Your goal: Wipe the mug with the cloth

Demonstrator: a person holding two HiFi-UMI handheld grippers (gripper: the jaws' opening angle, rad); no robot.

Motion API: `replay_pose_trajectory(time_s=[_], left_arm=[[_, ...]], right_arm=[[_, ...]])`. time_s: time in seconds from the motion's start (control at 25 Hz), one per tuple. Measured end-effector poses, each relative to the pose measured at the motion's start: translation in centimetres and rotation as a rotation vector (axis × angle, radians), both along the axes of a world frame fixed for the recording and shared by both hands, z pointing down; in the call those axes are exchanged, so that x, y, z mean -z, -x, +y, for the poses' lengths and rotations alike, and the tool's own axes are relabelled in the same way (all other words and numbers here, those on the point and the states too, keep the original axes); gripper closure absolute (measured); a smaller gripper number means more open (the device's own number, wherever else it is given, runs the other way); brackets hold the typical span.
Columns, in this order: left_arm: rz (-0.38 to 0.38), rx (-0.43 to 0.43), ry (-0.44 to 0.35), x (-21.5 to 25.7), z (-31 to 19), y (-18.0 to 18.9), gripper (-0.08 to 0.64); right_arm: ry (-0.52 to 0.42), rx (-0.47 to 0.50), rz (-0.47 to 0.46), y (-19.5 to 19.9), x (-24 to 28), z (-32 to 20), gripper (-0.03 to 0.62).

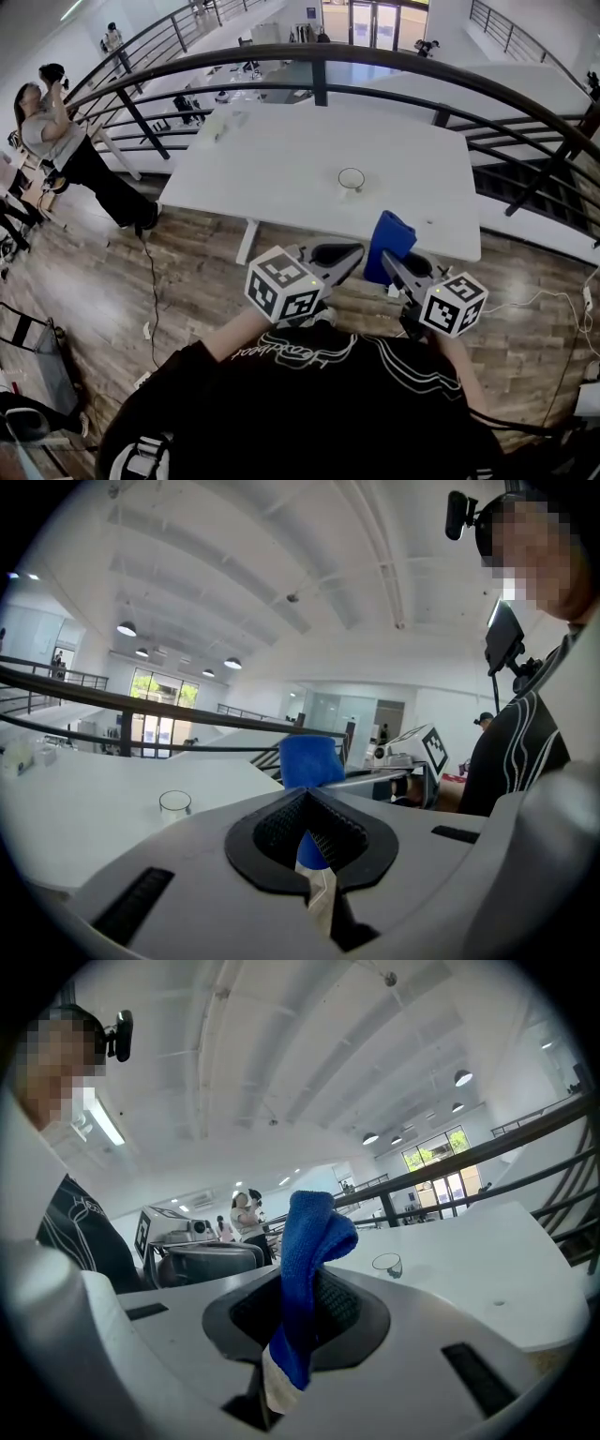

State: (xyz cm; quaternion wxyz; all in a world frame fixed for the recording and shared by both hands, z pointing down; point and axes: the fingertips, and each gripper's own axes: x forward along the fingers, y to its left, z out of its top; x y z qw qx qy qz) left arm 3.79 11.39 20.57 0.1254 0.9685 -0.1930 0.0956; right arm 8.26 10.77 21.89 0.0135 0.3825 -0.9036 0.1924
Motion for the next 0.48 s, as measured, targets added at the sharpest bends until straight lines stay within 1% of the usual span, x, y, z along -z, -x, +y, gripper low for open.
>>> replay_pose_trajectory(time_s=[0.16,0.32,0.48], left_arm=[[-0.016,0.008,0.014,-0.3,0.1,0.1,0.554],[0.002,0.017,0.048,-0.5,0.5,0.1,0.554],[0.009,0.029,0.053,-0.5,0.9,0.2,0.554]], right_arm=[[0.004,0.018,-0.027,0.3,0.0,0.2,0.534],[0.009,0.023,-0.043,0.2,0.0,0.7,0.534],[0.012,0.024,-0.069,0.1,0.2,1.2,0.534]])
